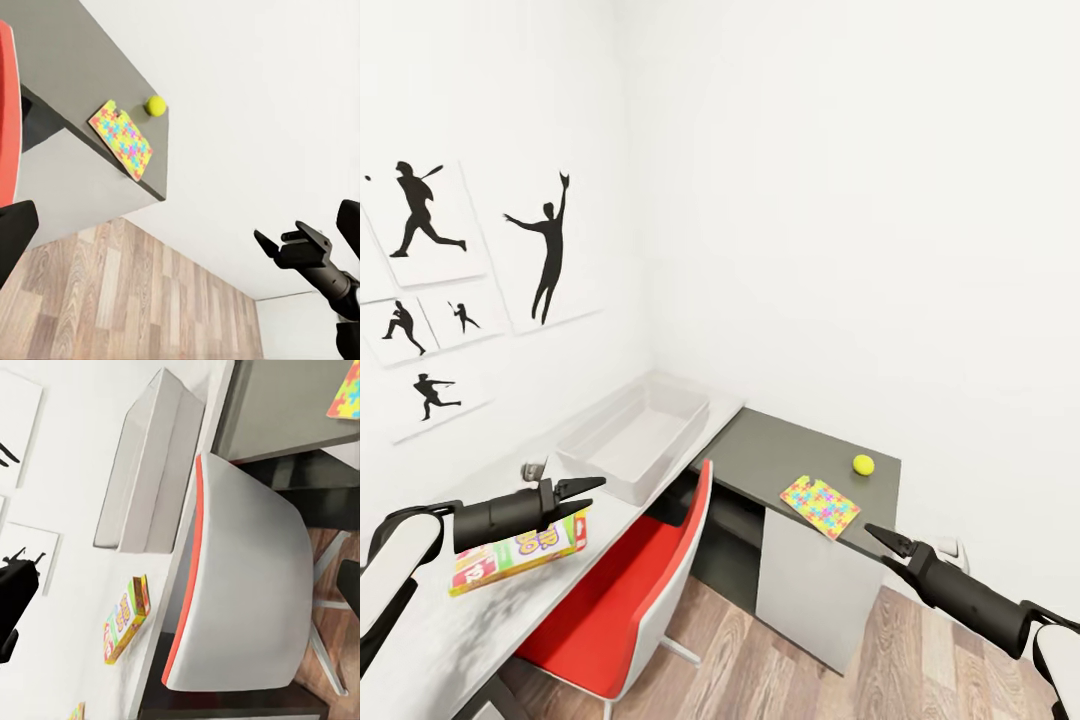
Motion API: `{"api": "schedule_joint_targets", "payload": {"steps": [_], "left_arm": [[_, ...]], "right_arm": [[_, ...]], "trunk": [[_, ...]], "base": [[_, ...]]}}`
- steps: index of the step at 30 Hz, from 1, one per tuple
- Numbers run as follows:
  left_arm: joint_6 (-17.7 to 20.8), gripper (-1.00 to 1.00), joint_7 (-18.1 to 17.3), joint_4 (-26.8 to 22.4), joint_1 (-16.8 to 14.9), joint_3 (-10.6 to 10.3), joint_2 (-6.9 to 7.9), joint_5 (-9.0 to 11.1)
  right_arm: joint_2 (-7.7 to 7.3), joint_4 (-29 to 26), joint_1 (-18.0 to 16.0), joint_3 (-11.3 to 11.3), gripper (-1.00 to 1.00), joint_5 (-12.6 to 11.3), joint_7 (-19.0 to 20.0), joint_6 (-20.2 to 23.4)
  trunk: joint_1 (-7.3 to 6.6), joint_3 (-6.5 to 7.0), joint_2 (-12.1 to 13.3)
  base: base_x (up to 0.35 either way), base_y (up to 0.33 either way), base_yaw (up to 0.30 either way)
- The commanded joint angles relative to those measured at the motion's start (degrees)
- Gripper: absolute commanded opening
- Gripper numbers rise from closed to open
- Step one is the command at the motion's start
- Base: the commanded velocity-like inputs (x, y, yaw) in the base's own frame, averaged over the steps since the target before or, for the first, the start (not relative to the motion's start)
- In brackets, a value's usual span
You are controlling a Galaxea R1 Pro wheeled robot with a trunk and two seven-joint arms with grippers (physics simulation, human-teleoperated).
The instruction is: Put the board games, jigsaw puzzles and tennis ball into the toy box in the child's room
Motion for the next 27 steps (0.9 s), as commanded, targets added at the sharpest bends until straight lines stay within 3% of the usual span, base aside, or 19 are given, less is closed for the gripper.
{"api": "schedule_joint_targets", "payload": {"steps": [1, 14, 27], "left_arm": [[0.06, 1.00, -0.53, 0.01, -0.04, -0.03, 0.04, -0.44], [0.07, 1.00, -0.53, 0.01, -0.05, -0.10, 0.05, -0.28], [0.04, 1.00, -0.53, -0.04, -0.06, -0.11, 0.05, -0.23]], "right_arm": [[0.01, -0.01, -0.07, -0.09, 1.00, 0.56, 0.61, 0.26], [0.01, -0.04, -0.07, -0.09, 1.00, 0.51, 0.59, 0.26], [0.01, 0.04, -0.07, -0.09, 1.00, 0.58, 0.56, 0.20]], "trunk": [[0.04, -0.13, -0.13], [0.04, -0.12, -0.13], [0.04, 0.10, -0.13]], "base": [[0.000, 0.000, -0.069], [0.000, 0.000, -0.016], [0.000, 0.000, -0.226]]}}
